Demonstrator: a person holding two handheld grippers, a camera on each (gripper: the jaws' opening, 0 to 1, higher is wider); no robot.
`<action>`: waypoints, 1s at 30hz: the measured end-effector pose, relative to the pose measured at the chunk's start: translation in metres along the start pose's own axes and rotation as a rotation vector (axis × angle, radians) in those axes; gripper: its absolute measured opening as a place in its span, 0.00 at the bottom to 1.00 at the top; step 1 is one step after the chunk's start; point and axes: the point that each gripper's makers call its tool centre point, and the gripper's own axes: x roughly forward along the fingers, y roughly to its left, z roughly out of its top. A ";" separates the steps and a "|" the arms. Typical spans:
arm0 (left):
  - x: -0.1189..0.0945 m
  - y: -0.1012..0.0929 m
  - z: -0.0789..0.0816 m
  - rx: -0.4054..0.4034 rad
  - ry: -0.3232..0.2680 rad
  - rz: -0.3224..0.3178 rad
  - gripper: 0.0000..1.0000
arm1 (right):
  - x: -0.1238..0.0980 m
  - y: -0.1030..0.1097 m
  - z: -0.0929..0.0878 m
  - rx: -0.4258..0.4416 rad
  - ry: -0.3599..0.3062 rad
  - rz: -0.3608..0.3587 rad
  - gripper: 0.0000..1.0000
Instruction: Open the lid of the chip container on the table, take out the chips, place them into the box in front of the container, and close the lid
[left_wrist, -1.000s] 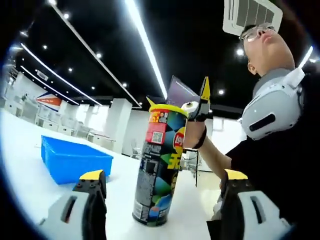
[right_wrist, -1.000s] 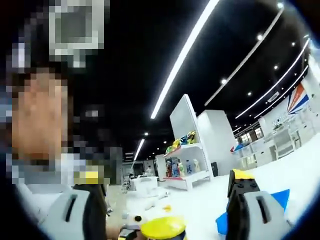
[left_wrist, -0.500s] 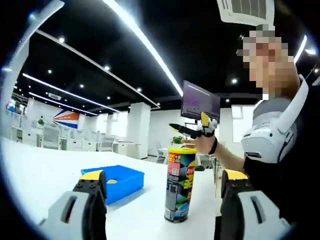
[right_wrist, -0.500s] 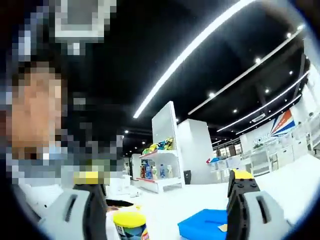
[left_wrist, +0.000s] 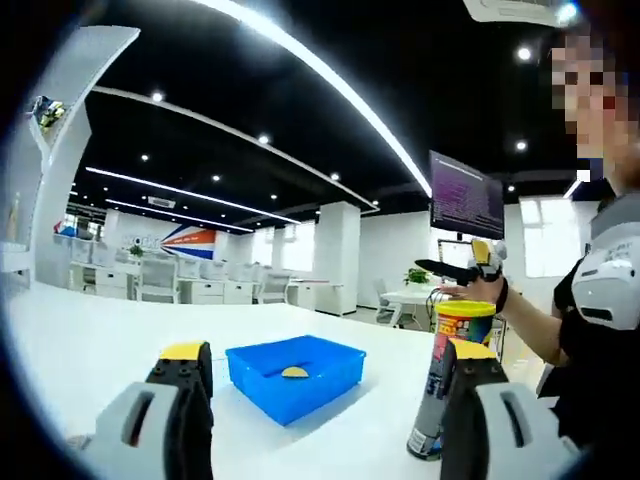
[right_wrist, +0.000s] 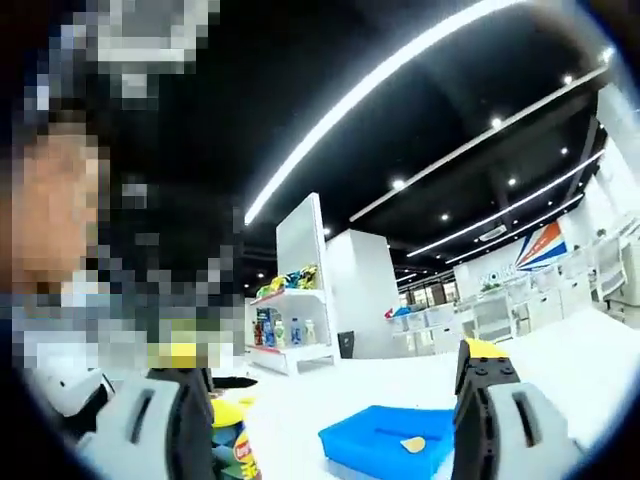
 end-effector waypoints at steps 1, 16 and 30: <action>0.003 0.004 -0.002 0.002 0.006 0.013 0.95 | 0.001 -0.003 -0.003 0.001 0.006 -0.005 0.97; 0.092 0.061 -0.082 -0.008 0.094 0.113 0.95 | 0.033 -0.070 -0.073 0.069 0.069 -0.119 0.97; 0.107 0.073 -0.138 0.026 0.108 0.079 0.95 | 0.047 -0.107 -0.183 0.121 0.189 -0.149 0.97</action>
